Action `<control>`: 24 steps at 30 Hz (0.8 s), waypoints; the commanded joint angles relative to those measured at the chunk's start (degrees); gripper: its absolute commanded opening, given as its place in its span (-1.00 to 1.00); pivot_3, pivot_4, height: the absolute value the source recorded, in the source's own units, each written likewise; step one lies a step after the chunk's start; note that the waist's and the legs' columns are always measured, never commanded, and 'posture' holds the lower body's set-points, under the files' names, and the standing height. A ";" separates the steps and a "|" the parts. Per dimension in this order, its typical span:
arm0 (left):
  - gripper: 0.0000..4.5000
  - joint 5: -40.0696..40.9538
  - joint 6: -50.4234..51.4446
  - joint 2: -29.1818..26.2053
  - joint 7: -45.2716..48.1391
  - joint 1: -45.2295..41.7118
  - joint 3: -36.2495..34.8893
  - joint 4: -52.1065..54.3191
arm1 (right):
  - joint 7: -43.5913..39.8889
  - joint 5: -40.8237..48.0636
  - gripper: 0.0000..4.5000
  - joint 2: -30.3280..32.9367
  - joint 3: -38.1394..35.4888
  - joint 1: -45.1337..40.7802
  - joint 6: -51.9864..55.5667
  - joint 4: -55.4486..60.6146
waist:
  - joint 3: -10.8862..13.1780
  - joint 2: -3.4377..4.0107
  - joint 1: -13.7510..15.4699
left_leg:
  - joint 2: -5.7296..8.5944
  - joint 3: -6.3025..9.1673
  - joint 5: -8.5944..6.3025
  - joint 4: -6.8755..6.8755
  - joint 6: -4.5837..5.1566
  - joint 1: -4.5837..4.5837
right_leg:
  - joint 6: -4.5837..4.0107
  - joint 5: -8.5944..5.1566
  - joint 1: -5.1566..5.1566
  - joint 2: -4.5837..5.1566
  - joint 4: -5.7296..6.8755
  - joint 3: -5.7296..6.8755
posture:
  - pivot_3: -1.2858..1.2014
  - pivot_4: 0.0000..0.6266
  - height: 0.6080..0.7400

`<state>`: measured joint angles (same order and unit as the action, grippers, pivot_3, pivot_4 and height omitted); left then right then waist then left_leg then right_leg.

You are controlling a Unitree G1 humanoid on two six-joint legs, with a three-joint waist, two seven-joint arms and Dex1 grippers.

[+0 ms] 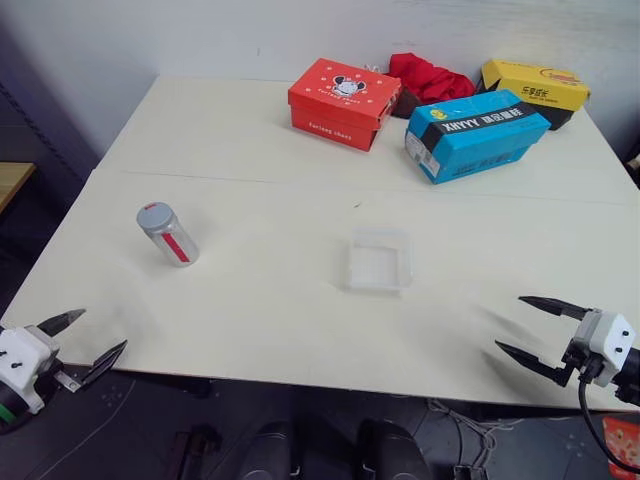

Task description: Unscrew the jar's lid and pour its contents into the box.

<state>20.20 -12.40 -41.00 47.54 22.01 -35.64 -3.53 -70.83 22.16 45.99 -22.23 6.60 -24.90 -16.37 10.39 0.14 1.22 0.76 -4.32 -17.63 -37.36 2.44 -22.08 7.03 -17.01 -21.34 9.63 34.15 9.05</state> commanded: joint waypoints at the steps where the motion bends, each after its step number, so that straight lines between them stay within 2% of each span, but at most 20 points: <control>1: 0.98 -0.44 -1.13 1.27 -2.78 1.39 -2.61 2.58 | -0.64 1.26 1.00 -0.53 0.75 -0.58 -0.52 0.89 | 0.00 0.00 -0.02 | 0.00 0.00 0.00 -0.01 0.00 0.00 | 0.00 0.00 0.00 0.00 0.00 -0.01 | 0.03 -0.52 1.00; 4: 0.98 1.07 2.29 4.60 -8.12 2.43 -5.36 3.28 | -1.07 3.47 1.00 -2.45 1.91 -1.54 -0.43 3.21 | 0.00 -0.01 -0.22 | -0.02 -0.01 0.00 0.01 0.00 0.02 | 0.00 0.00 0.01 -0.02 0.00 -0.01 | 0.03 -0.52 1.00; 6: 0.98 1.27 4.87 7.75 -13.65 3.63 -8.22 3.88 | -1.77 10.39 1.00 -5.64 1.63 -2.85 2.44 7.54 | 0.01 -0.02 -0.45 | -0.05 -0.01 0.12 0.00 0.22 0.02 | 0.00 0.00 0.01 -0.04 0.01 -0.01 | 0.03 -0.52 1.00; 8: 0.98 4.09 7.50 11.17 -17.80 4.31 -11.63 4.67 | -0.11 13.19 1.00 -7.93 2.08 -4.10 5.33 11.43 | 0.01 -0.03 -0.91 | -0.12 -0.01 0.14 0.00 0.24 0.02 | -0.01 0.01 0.02 -0.07 0.00 -0.03 | 0.03 -0.52 1.00; 11: 0.98 9.36 9.75 16.52 -21.08 5.49 -14.86 7.65 | -2.21 15.19 1.00 -11.20 4.07 -5.46 3.82 16.05 | 0.00 -0.14 -0.94 | -0.14 0.00 -0.03 -0.07 -0.03 0.03 | -0.03 0.02 0.02 -0.02 0.02 -0.05 | 0.03 -0.52 1.00; 14: 0.98 8.74 10.85 21.23 -22.97 6.88 -11.28 13.13 | -5.44 15.84 1.00 -13.84 6.92 -6.74 1.31 19.41 | -0.03 -0.23 -0.49 | -0.16 0.01 -0.10 -0.11 -0.04 0.03 | -0.03 0.02 0.07 -0.02 -0.01 -0.04 | 0.03 -0.52 1.00; 18: 0.98 6.35 14.79 26.72 -30.77 4.75 -5.53 22.23 | -2.19 14.50 1.00 -16.33 7.76 -9.65 1.48 19.37 | -0.02 -0.23 0.53 | -0.15 0.01 -0.25 -0.45 0.06 -0.01 | -0.02 0.02 0.14 -0.03 0.04 -0.04 | 0.03 -0.52 1.00; 24: 0.98 -5.15 19.96 33.35 -45.18 -1.92 5.89 35.63 | -2.27 14.02 1.00 -15.41 6.55 -9.94 1.88 16.90 | -0.08 -0.30 0.65 | -0.15 0.03 -0.39 -0.69 0.12 -0.05 | 0.04 0.07 0.28 -0.08 0.05 -0.04 | 0.03 -0.52 1.00</control>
<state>17.53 6.72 -8.23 5.36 20.28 -31.71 28.02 -72.98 35.72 29.59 -13.96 -3.75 -22.57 0.64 10.31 -0.16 1.87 0.60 -4.30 -18.02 -38.05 2.56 -22.12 7.07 -16.94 -21.04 9.50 34.21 9.02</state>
